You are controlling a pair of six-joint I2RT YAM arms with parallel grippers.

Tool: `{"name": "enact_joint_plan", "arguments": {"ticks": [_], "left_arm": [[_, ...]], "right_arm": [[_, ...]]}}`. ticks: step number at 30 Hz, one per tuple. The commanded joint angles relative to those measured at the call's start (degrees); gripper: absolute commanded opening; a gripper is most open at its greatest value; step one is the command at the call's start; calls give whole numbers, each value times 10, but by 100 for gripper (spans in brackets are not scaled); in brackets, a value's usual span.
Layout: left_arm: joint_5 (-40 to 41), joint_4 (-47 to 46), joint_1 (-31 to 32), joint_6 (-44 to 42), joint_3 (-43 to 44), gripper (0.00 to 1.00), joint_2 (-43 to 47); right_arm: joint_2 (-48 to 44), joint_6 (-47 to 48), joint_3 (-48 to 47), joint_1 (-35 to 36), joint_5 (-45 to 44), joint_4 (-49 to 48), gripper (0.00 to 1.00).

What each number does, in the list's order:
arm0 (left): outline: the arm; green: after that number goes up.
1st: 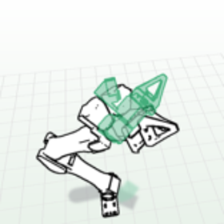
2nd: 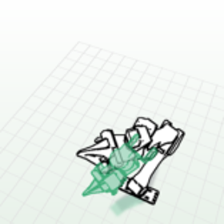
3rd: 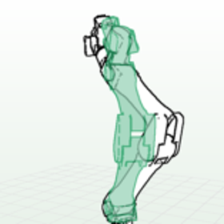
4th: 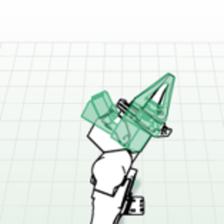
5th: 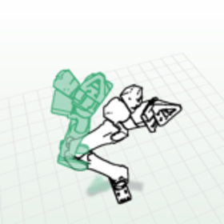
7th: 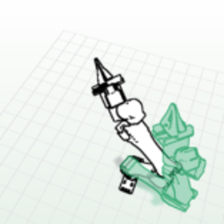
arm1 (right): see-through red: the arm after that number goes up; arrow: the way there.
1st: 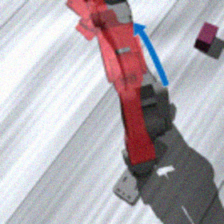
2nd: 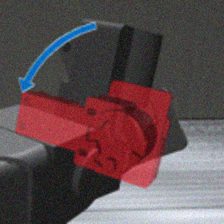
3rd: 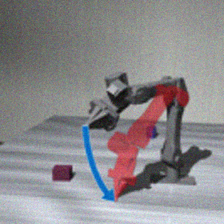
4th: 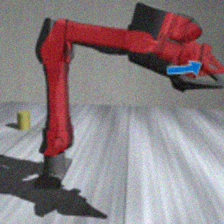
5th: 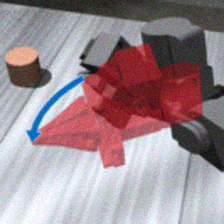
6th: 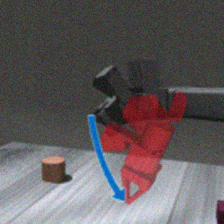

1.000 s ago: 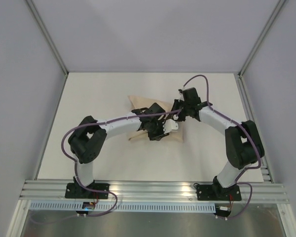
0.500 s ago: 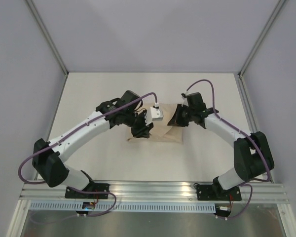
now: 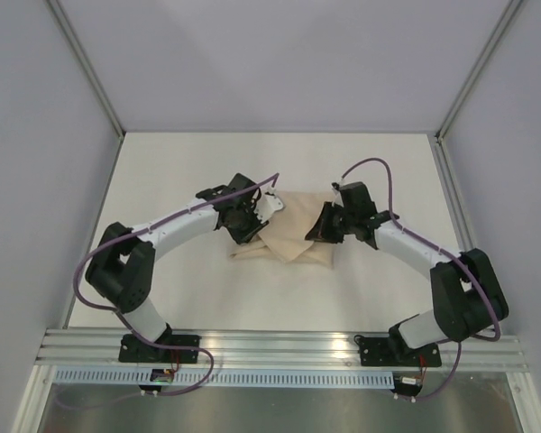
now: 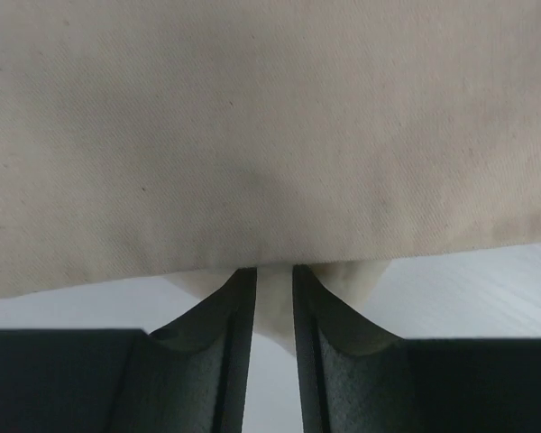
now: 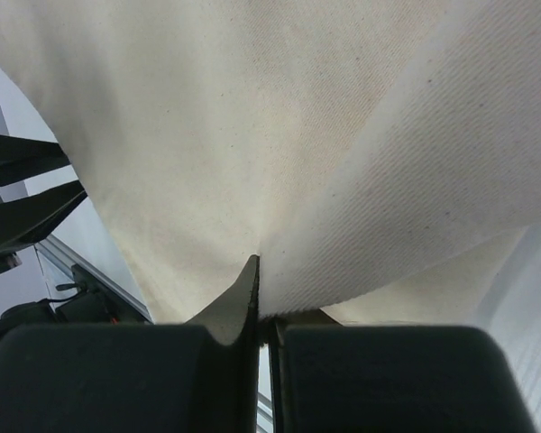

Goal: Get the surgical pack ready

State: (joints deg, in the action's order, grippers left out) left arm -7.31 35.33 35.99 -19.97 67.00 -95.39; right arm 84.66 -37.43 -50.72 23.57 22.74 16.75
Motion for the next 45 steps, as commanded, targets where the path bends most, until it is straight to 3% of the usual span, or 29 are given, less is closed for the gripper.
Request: {"name": "enact_joint_plan", "arguments": {"ticks": [1, 5, 11, 15, 17, 21, 24, 27, 28, 31, 32, 35, 41, 45], "left_arm": [[-30, -16, 3, 31, 4, 31, 31], [-93, 35, 3, 24, 24, 33, 85], [-176, 135, 2, -9, 88, 49, 106], [-138, 65, 4, -27, 88, 66, 87], [-112, 48, 7, -15, 98, 68, 52], [16, 64, 1, 54, 166, 69, -14], [33, 21, -6, 85, 152, 82, 2], [17, -21, -6, 82, 129, 83, 13], [16, -18, -6, 78, 127, 81, -6], [46, 17, -6, 62, 125, 71, -57], [56, 18, -6, 60, 107, 68, -63], [56, -3, -6, 56, 63, 66, -66], [47, -6, -6, 52, 41, 64, -41], [46, -2, -6, 49, 42, 64, -30]], "right_arm": [[-27, -40, 58, 38, -6, -35, 0], [-31, -68, 131, 45, -53, -90, 1], [-39, -48, 127, 44, -97, -76, 0], [-49, -47, 127, 45, -104, -78, 1], [-45, -48, 127, 45, -103, -77, 1], [-48, -58, 132, 45, -97, -85, 2], [-45, -59, 135, 46, -96, -88, 2], [-36, -58, 135, 46, -92, -84, 4], [-35, -58, 134, 46, -89, -79, 7], [-43, -51, 122, 46, -87, -46, 32], [-62, -45, 106, 46, -94, -28, 47], [-116, -17, 81, 46, -121, 45, 62], [-185, -7, 42, 45, -142, 183, 86], [-209, -45, 113, 11, -114, 119, 92]]}}
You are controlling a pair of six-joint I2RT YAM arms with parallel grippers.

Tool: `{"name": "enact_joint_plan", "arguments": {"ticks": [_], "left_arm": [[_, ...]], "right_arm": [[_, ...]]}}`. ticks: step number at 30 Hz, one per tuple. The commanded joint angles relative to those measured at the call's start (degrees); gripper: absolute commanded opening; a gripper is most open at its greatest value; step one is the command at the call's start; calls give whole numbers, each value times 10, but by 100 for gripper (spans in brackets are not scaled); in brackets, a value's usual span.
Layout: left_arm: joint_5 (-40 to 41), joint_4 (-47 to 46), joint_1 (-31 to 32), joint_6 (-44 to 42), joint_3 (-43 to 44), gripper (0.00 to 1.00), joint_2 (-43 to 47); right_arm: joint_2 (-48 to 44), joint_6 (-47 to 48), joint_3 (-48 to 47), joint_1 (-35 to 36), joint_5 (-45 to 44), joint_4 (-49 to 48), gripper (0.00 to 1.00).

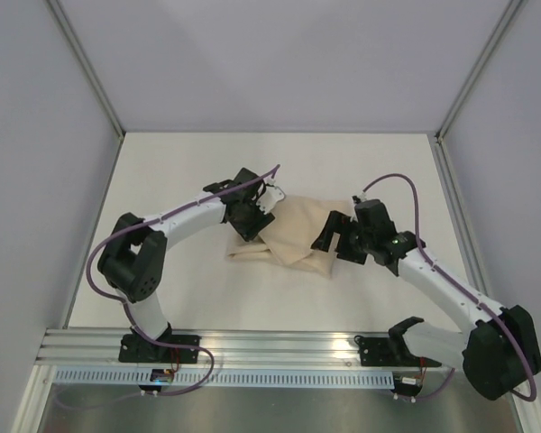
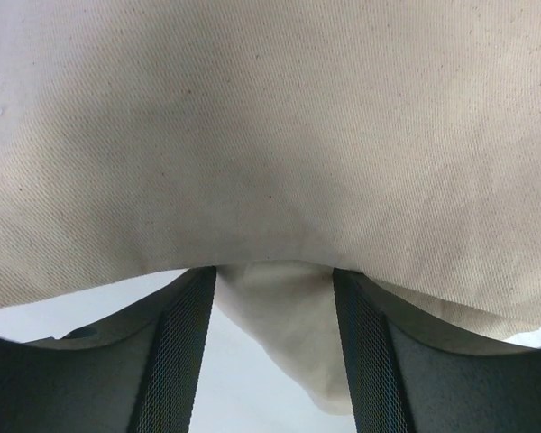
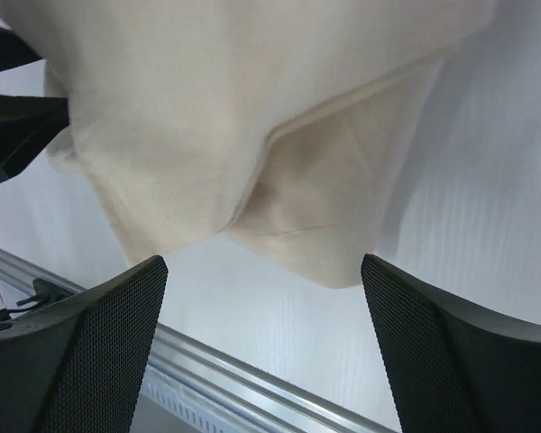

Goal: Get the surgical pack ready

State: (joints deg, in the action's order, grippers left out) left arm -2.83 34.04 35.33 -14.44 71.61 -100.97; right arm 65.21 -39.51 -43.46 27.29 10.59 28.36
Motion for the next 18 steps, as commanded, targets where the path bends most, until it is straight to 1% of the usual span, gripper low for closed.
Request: {"name": "enact_joint_plan", "arguments": {"ticks": [1, 3, 4, 6, 9, 10, 12, 16, 18], "left_arm": [[1, 11, 1, -6, -6, 64, 29], [-2, 11, 1, -9, -7, 64, 33], [-3, 12, 1, -9, -8, 64, 37], [-8, 16, 1, -8, -5, 64, 39], [-8, 17, 1, -6, -3, 64, 40], [-7, 16, 1, -5, -3, 64, 40], [-4, 15, 1, -4, -4, 64, 40], [-9, 13, 0, -3, -2, 64, 40], [-11, 14, 1, -2, -1, 64, 40]], "right_arm": [[-20, -35, 70, -35, 19, -27, 93], [-21, -60, 84, -59, 25, -109, 97], [-15, -62, 80, -65, 17, -126, 99], [15, -55, 70, -72, 17, -168, 99], [50, -45, 57, -72, 35, -197, 95], [53, -43, 58, -72, 38, -200, 93], [43, -36, 68, -72, 35, -190, 91], [-17, -30, 82, -72, 22, -152, 87], [-45, -31, 83, -72, 10, -127, 87]]}}
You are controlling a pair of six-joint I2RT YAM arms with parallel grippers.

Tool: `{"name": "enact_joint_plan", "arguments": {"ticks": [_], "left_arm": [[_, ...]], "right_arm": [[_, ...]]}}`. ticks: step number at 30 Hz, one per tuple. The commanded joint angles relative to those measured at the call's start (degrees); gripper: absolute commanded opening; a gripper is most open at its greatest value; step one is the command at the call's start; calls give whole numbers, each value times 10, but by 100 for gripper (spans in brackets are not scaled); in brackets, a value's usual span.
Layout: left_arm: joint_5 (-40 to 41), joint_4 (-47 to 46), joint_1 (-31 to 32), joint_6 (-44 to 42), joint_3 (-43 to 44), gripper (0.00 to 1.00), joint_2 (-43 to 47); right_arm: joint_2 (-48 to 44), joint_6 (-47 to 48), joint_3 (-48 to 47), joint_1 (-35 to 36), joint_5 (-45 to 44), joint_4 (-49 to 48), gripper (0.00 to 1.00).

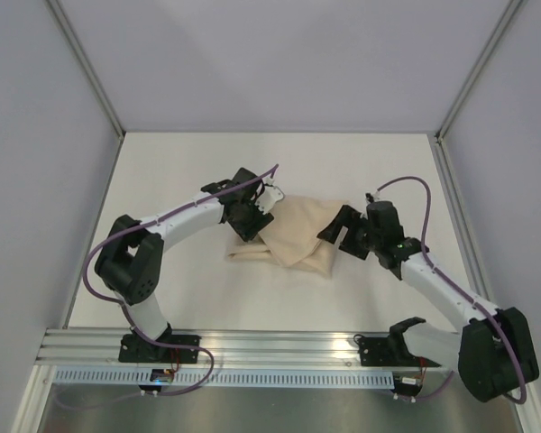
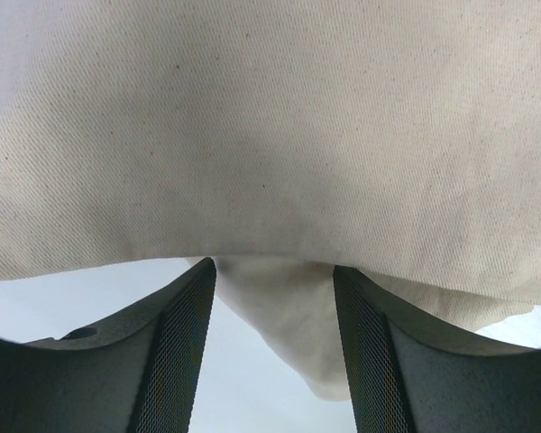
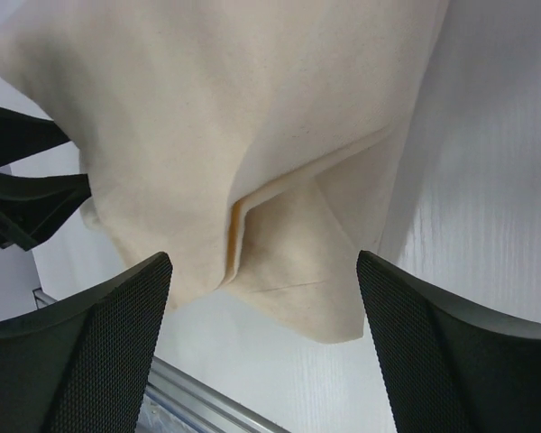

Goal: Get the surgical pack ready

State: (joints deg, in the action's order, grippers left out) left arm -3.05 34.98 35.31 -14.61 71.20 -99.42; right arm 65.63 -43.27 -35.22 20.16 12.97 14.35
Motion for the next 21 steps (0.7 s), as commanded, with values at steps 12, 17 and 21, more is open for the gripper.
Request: {"name": "enact_joint_plan", "arguments": {"ticks": [12, 17, 21], "left_arm": [[-13, 20, 0, -5, 3, 64, 49], [-40, 78, 0, -15, 31, 64, 87], [-85, 121, -1, -17, 42, 70, 162]], "right_arm": [[117, -9, -54, -1, -63, -55, 91], [148, -15, -21, -1, -30, -142, 60], [144, -3, 13, 0, -22, -181, 41]]}}
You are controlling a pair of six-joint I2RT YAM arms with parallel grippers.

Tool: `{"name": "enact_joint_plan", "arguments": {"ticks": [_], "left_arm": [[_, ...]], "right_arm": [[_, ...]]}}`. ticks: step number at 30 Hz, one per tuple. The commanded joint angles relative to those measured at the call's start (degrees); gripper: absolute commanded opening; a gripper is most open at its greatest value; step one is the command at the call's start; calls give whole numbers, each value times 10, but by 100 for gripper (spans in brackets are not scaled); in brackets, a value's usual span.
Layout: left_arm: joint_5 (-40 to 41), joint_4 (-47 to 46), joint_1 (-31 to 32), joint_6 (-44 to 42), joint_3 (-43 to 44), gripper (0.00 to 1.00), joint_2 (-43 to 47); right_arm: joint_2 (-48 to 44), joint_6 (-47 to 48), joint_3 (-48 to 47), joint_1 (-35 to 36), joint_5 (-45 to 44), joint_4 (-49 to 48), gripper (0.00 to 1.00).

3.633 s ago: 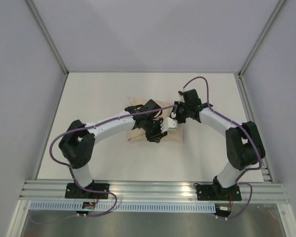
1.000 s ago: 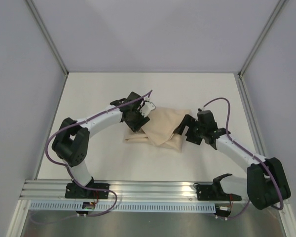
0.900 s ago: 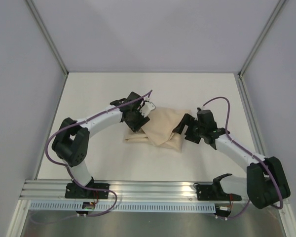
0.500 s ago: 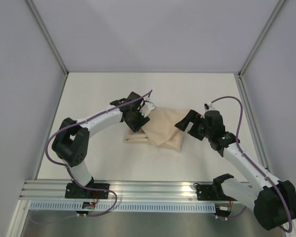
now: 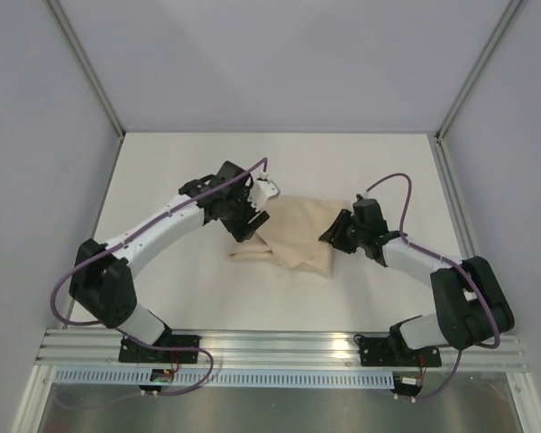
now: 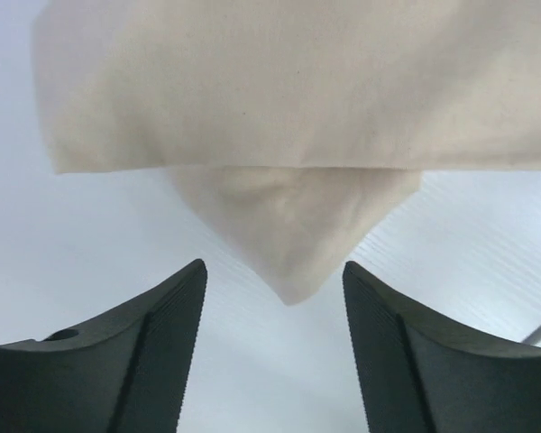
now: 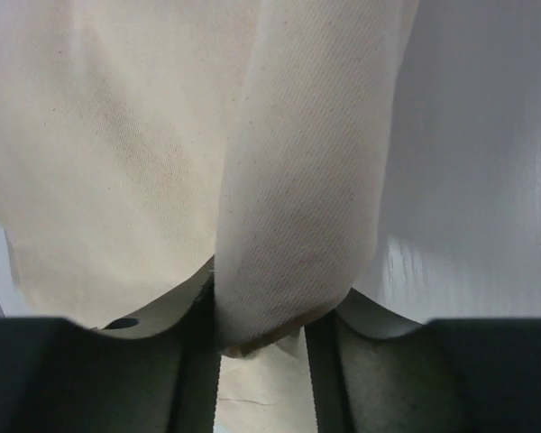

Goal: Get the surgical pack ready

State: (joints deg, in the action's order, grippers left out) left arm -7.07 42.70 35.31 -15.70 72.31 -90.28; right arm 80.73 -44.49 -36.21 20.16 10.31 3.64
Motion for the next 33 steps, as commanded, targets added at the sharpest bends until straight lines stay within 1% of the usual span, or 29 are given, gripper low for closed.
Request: {"name": "enact_joint_plan", "arguments": {"ticks": [1, 2, 3, 5, 6, 9, 10, 14, 15, 17, 18, 19, 22, 26, 28, 29, 31, 33], "left_arm": [[-46, 42, -2, -4, 25, 74, 80], [-51, 40, -4, -1, 22, 76, 85], [-51, 28, -8, 3, 19, 79, 85], [-26, 16, -18, 10, 14, 81, 70], [-19, 13, -28, 18, 16, 81, 43], [-48, 4, -103, 74, 48, 82, -22], [-77, -2, -112, 92, 64, 81, -34], [-111, -73, -116, 109, 53, 84, -54], [-123, -97, -116, 111, 49, 85, -57], [-100, -111, -117, 122, 48, 84, -76], [-79, -118, -118, 120, 49, 83, -84], [-63, -121, -119, 120, 49, 83, -91], [-73, -139, -120, 117, 54, 79, -113], [-64, -133, -120, 106, 94, 73, -161], [-53, -127, -120, 97, 122, 73, -175], [-51, -118, -120, 96, 135, 72, -180], [-59, -106, -120, 96, 140, 72, -172], [-72, -95, -120, 94, 133, 72, -162]], "right_arm": [[-3, 13, 28, -1, 8, -79, 35], [1, 14, 33, -1, 14, -96, 31], [14, 14, 41, -1, 16, -106, 25], [31, 12, 44, -1, 19, -130, 21], [40, 11, 43, -1, 17, -138, 18], [71, 7, 41, -1, 21, -171, 14], [76, 6, 37, -1, 22, -175, 13], [95, 13, 20, 0, 17, -174, 11], [108, 16, 16, -1, 16, -174, 8], [122, 16, -2, -1, 14, -174, 6], [135, 14, -9, 0, 13, -174, 2], [141, 12, -15, -1, 5, -174, 1], [165, -2, -38, -7, -11, -180, 1], [210, -9, -111, -27, -24, -166, 1], [226, 2, -148, -36, -19, -155, 1], [242, 13, -189, -38, -16, -145, 1], [256, 55, -226, -45, -5, -109, 1], [272, 82, -276, -50, 24, -86, 7]]}}
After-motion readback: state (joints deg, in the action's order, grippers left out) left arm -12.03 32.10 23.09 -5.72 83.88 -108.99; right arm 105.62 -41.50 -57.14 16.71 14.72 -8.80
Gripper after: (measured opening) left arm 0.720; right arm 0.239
